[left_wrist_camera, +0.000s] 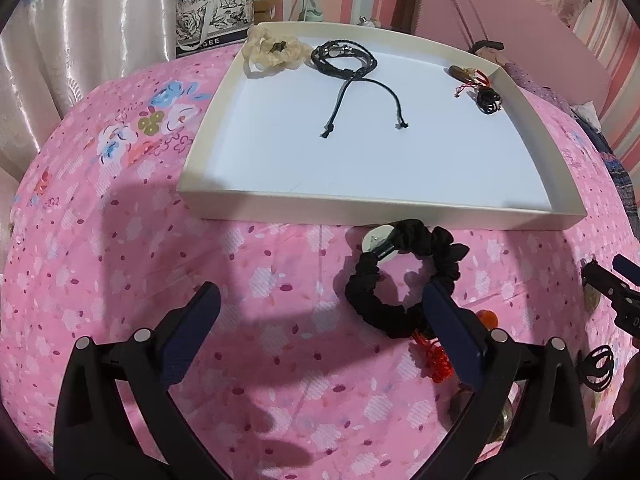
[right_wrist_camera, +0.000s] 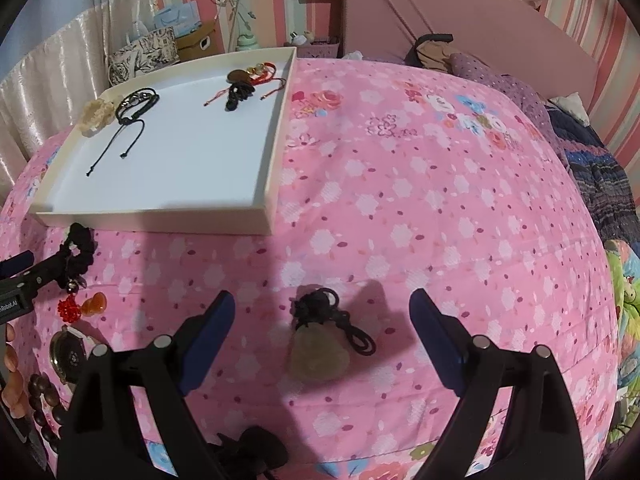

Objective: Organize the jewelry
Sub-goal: 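Grasp the black scrunchie with the left gripper while the right grasps the jade pendant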

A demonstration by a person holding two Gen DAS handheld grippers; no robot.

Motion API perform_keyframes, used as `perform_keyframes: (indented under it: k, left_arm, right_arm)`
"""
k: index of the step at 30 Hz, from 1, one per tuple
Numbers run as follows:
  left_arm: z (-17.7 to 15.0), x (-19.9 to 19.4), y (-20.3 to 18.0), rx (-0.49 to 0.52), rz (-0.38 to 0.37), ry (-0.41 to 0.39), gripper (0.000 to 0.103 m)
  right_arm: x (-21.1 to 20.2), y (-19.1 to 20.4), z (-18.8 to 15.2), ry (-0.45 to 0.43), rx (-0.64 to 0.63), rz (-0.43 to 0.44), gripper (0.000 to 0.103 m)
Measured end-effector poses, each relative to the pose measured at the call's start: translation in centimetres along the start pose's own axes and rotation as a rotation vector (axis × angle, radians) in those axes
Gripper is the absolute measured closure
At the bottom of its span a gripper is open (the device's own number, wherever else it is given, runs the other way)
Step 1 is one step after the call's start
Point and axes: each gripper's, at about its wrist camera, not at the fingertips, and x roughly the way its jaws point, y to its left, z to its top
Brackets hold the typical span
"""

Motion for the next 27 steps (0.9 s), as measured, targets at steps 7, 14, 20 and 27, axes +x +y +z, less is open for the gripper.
perform_keyframes:
  k: [7, 14, 20, 27]
  left_arm:
    - [0.1, 0.6, 0.4, -0.01, -0.019, 0.016, 0.026]
    - [0.0, 0.5, 0.3, 0.013, 0.004, 0.006, 0.054]
    - [0.0, 0.3, 0.4, 0.014, -0.022, 0.011, 0.082]
    - [0.0, 0.1, 0.7, -0.001, -0.051, 0.016, 0.093]
  right_arm:
    - [0.5, -0.7, -0.1, 0.007, 0.027, -0.004, 0.014]
    - [1.4, -1.6, -0.2, 0.041, 0.065, -0.005, 0.041]
    - [1.8, -1.4, -0.3, 0.057, 0.063, 0.017, 0.068]
    - [1.5, -1.5, -0.2, 0.042, 0.07, 0.035, 0.083]
